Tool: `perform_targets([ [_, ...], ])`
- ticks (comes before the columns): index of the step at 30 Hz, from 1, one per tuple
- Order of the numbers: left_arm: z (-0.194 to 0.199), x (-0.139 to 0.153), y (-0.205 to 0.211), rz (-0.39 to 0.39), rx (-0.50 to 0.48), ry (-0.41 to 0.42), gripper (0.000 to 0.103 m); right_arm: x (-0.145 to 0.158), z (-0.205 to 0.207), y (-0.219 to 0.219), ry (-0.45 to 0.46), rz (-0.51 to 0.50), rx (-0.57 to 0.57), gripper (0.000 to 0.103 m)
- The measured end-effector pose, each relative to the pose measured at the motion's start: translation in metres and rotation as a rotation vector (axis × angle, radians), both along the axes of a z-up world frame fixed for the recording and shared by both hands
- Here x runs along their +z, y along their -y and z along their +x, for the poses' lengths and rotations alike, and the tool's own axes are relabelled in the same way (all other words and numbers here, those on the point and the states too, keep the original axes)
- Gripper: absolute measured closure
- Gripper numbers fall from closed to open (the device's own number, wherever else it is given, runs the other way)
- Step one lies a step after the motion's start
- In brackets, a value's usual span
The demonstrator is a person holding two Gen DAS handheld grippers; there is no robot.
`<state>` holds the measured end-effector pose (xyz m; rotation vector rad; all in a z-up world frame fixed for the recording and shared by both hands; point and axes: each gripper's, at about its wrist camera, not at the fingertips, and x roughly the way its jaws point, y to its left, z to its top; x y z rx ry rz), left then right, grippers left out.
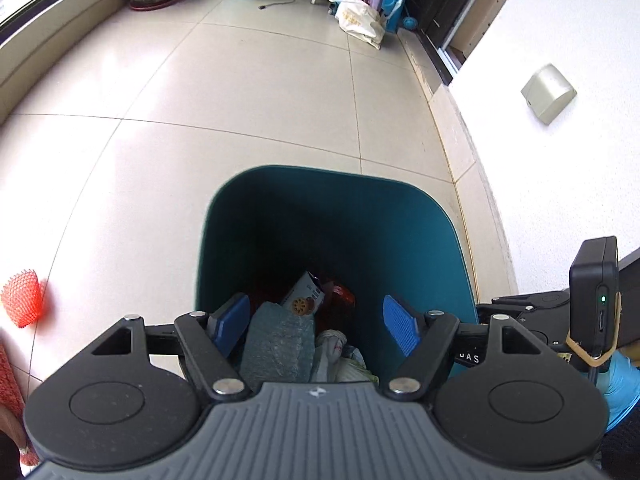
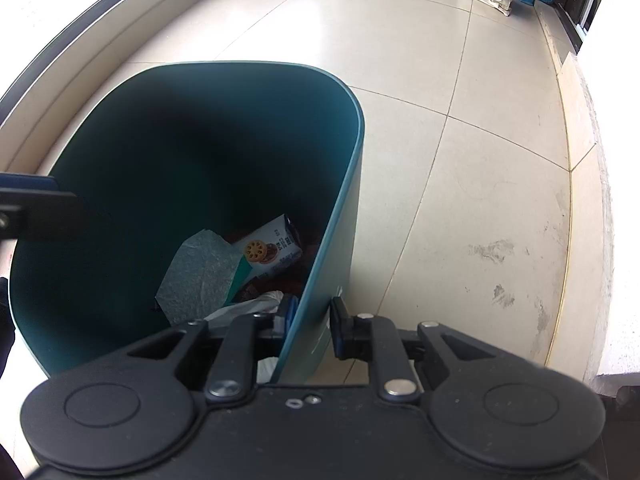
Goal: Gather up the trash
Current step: 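Carry the bubble wrap into the wastebasket and open the left gripper, then move the left gripper back toward the orange foam net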
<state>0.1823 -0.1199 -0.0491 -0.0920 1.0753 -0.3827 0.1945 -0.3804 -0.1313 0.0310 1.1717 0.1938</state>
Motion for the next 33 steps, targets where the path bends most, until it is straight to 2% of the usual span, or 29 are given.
perform_targets([
  [3,0.003,0.009,-0.035,0.001,0.084,0.033,0.023,0.000,0.000,0.000,-0.001,0.000,-0.004,0.086],
  [5,0.008,0.010,-0.060,0.014,0.155,0.044,0.023,0.000,0.001,-0.001,-0.001,-0.006,-0.011,0.086],
  [13,0.052,-0.018,-0.153,0.082,0.376,-0.010,0.023,0.000,0.000,-0.005,-0.004,-0.024,-0.013,0.087],
  [18,0.091,-0.064,-0.221,0.134,0.502,-0.093,0.023,0.000,0.003,-0.008,-0.012,-0.033,-0.014,0.087],
  [21,0.104,-0.097,-0.265,0.178,0.564,-0.155,0.023,0.000,0.010,-0.004,-0.042,0.018,-0.051,0.087],
  [23,0.117,-0.124,-0.286,0.214,0.605,-0.201,0.023,-0.001,0.011,-0.007,-0.042,0.017,-0.040,0.087],
  [27,0.137,-0.176,-0.309,0.279,0.629,-0.266,0.023,-0.003,0.011,-0.019,-0.028,-0.046,0.014,0.088],
  [33,0.157,-0.239,-0.325,0.340,0.656,-0.351,0.023,-0.012,0.013,-0.021,-0.066,-0.062,0.026,0.089],
])
